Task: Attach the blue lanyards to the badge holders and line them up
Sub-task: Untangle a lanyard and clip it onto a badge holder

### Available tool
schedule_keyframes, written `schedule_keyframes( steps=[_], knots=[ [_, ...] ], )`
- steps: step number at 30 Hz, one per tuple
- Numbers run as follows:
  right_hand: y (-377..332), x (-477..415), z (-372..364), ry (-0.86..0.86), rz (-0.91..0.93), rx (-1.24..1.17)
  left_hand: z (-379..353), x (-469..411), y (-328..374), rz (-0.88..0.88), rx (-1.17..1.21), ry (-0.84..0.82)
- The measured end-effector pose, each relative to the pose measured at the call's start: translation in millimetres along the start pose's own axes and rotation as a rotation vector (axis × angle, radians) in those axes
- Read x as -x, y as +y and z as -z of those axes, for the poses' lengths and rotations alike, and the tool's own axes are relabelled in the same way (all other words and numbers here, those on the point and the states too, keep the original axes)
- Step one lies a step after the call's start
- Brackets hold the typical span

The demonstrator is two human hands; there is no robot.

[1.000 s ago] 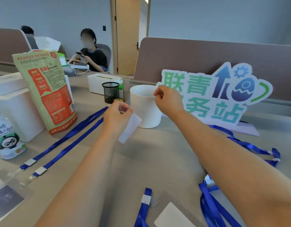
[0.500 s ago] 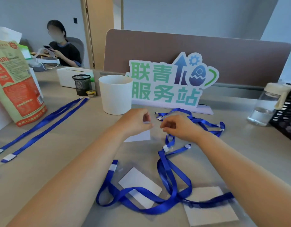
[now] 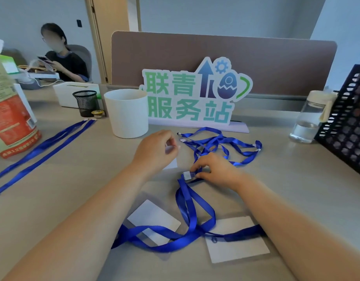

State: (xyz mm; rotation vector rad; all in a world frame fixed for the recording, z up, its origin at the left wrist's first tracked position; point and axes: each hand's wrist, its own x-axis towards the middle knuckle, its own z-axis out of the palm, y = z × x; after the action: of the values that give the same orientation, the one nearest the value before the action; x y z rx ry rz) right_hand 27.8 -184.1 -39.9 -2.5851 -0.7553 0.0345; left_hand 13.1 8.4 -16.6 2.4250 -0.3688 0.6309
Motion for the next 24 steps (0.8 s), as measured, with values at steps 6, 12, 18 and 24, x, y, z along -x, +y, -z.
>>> schedule_keyframes(
  steps=[6,12,18,24],
  knots=[
    [7.2,-3.3,-1.1,0.043,-0.057,0.057,-9.2,4.0,-8.4,-0.174,-0.082,0.081],
    [4.7,2.2,-1.7,0.024,0.035,0.134,-13.4,4.6,-15.9,-0.225,-0.121,0.082],
    [6.2,-0.7,-1.0,0.019,0.019,0.158,-11.4,3.8,-16.0,-0.240,-0.146,0.106],
    [11.1,-3.7,-5.3,0.123,-0.004,-0.013,-11.8,3.5,-17.9,-0.245,-0.143,0.122]
  ],
)
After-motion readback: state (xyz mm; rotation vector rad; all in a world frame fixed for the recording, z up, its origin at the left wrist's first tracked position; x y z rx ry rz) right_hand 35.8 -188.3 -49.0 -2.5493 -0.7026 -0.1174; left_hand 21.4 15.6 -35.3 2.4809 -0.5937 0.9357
